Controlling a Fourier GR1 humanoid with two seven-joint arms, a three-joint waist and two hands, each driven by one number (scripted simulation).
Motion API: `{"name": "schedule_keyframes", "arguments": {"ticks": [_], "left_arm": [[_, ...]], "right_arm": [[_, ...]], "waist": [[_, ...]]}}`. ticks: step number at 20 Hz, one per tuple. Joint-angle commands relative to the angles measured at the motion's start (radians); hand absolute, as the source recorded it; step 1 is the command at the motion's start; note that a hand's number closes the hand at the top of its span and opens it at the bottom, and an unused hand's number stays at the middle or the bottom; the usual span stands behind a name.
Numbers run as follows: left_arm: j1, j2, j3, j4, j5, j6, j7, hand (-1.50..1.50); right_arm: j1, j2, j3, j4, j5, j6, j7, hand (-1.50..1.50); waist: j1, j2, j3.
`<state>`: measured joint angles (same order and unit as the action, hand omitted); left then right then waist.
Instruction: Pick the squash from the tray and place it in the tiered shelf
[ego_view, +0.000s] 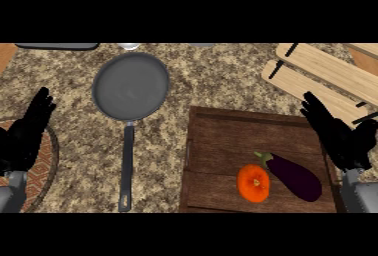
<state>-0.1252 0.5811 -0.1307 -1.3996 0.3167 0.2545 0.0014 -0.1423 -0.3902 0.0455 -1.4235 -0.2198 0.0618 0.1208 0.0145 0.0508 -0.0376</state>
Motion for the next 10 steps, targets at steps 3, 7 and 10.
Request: {"name": "schedule_keyframes", "arguments": {"ticks": [3,7,10], "left_arm": [[-0.007,-0.087,-0.012,0.127,0.052,-0.029,0.062,0.00],[0.077,-0.134,-0.048,0.105,0.100,-0.040,0.127,0.00],[0.101,-0.155,-0.064,0.093,0.106,-0.074,0.165,0.00]], "right_arm": [[-0.012,-0.064,-0.047,-0.025,0.045,0.048,-0.184,1.50],[0.038,-0.349,-0.091,-0.041,0.311,-0.012,-0.132,1.50],[0.050,-0.200,-0.172,0.107,0.116,0.039,-0.207,1.50]], "waist": [[-0.031,-0.045,0.038],[-0.054,-0.039,0.024],[-0.012,-0.049,0.038]]}}
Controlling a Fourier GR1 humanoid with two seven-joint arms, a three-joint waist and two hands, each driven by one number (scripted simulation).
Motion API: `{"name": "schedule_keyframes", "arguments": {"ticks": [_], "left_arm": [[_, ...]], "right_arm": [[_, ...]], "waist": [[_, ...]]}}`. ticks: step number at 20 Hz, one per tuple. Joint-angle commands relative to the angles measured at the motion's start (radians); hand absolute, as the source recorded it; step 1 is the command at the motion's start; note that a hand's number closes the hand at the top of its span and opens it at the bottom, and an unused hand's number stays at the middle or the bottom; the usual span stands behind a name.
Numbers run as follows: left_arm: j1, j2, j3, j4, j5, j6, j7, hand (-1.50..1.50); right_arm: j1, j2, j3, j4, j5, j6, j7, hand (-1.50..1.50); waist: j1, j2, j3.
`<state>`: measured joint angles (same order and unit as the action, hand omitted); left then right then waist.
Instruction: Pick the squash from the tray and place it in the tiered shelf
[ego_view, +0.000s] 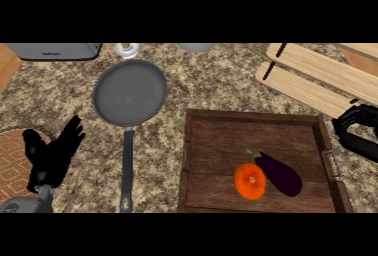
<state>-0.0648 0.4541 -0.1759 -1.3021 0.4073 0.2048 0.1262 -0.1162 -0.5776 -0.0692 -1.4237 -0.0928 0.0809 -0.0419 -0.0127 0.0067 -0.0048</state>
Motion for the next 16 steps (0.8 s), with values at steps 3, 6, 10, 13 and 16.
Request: {"name": "schedule_keyframes", "arguments": {"ticks": [3,6,10,13,16], "left_arm": [[0.006,-0.065,-0.010,0.014,0.003,-0.044,0.020,0.00],[0.044,-0.059,-0.009,-0.014,-0.008,-0.024,0.067,0.00],[0.033,-0.069,-0.009,-0.050,-0.015,-0.008,0.093,0.00],[0.040,-0.059,0.030,0.014,-0.005,-0.063,0.029,0.00],[-0.002,-0.069,0.029,0.012,-0.007,-0.056,0.092,0.00]], "right_arm": [[0.062,-0.021,-0.096,0.125,-0.080,0.162,-0.193,-1.50],[0.156,-0.023,-0.047,-0.022,-0.053,0.218,-0.223,-1.50],[0.214,-0.114,-0.034,-0.154,-0.099,0.375,-0.166,-1.50],[0.211,-0.134,-0.016,-0.300,-0.112,0.377,-0.005,-1.50],[0.195,-0.174,-0.021,-0.392,-0.149,0.416,0.112,-1.50]], "waist": [[0.010,-0.006,0.005],[0.005,-0.008,0.005],[0.000,-0.011,0.004],[0.003,-0.010,0.003],[0.003,-0.009,0.003]]}}
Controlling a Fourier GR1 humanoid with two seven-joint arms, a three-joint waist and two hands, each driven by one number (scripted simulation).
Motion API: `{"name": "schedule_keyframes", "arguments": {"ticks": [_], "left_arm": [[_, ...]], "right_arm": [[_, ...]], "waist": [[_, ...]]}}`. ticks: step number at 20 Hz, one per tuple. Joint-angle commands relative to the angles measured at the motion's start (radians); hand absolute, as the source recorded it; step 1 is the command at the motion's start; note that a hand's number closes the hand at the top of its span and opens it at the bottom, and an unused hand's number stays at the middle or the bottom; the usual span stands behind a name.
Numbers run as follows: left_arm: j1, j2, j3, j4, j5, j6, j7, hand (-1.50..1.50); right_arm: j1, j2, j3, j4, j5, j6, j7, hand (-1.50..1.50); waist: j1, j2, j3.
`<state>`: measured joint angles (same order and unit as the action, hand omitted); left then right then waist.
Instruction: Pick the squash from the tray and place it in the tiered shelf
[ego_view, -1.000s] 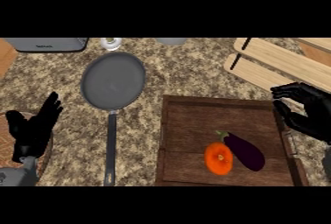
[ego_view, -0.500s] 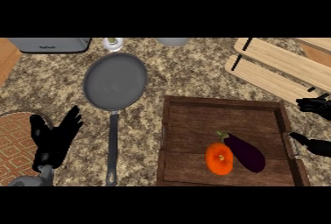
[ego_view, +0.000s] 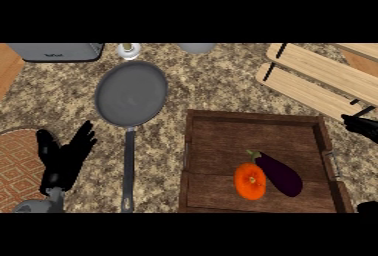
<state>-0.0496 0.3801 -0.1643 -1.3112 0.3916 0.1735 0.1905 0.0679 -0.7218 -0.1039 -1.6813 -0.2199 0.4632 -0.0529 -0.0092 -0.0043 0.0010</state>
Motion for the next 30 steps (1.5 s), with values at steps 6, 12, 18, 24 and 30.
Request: {"name": "schedule_keyframes", "arguments": {"ticks": [6,12,18,24,30], "left_arm": [[-0.005,0.009,0.025,0.022,-0.006,-0.049,-0.006,0.00],[-0.041,-0.049,-0.005,-0.002,-0.056,0.021,0.058,0.00],[-0.052,-0.031,0.035,0.038,-0.061,-0.035,0.046,0.00],[0.026,-0.049,0.038,-0.083,-0.091,-0.019,0.078,0.00],[0.030,-0.060,0.077,-0.021,-0.103,-0.058,0.042,0.00]], "right_arm": [[-0.048,0.004,0.130,-0.383,0.012,-0.123,0.535,-1.50],[-0.154,0.086,0.286,-0.464,0.219,-0.233,0.788,-1.50],[-0.271,0.212,0.455,-0.383,0.362,-0.231,0.966,-1.50],[-0.291,0.272,0.515,-0.364,0.454,-0.150,1.021,-1.50],[-0.197,0.283,0.534,-0.426,0.543,-0.140,1.082,-1.50]], "waist": [[0.012,0.004,-0.004],[0.014,0.004,-0.002],[0.016,0.005,-0.002],[0.015,0.004,-0.001],[0.008,0.003,-0.001]]}}
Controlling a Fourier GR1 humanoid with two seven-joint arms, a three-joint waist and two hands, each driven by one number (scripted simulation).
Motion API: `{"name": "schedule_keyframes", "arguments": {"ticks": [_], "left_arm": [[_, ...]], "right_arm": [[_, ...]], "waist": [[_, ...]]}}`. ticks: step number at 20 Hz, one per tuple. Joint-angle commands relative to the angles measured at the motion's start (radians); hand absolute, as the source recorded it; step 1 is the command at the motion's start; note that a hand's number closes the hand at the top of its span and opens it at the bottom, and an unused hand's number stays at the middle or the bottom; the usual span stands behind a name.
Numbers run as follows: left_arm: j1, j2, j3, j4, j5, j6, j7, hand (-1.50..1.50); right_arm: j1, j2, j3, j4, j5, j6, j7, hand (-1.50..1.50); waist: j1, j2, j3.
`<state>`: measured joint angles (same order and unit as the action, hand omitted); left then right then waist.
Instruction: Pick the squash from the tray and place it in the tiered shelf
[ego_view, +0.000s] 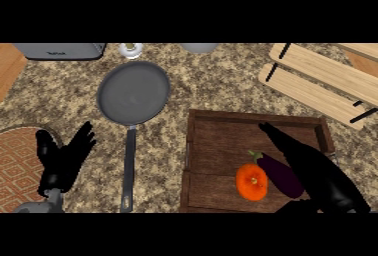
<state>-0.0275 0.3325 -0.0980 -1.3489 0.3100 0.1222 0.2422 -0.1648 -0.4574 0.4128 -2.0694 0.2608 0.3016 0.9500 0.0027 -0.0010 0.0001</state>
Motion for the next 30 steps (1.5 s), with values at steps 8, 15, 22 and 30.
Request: {"name": "schedule_keyframes", "arguments": {"ticks": [8,15,22,30], "left_arm": [[-0.043,-0.038,0.056,0.027,-0.036,-0.032,0.034,0.00],[0.035,-0.092,0.029,-0.077,-0.099,0.001,0.054,0.00],[0.063,-0.080,0.073,-0.123,-0.075,-0.058,0.098,0.00],[0.020,-0.101,0.103,-0.075,-0.120,-0.086,0.085,0.00]], "right_arm": [[0.022,0.126,0.049,-0.025,0.192,0.063,0.110,-1.50],[0.076,0.177,0.070,0.146,0.337,0.020,-0.047,-1.50],[0.106,0.207,0.061,0.239,0.460,-0.034,-0.122,-1.50],[0.086,0.297,0.040,0.414,0.555,-0.133,-0.279,-1.50]], "waist": [[-0.004,0.000,0.000],[0.000,0.000,0.000],[0.001,0.000,0.000],[0.000,0.001,0.000]]}}
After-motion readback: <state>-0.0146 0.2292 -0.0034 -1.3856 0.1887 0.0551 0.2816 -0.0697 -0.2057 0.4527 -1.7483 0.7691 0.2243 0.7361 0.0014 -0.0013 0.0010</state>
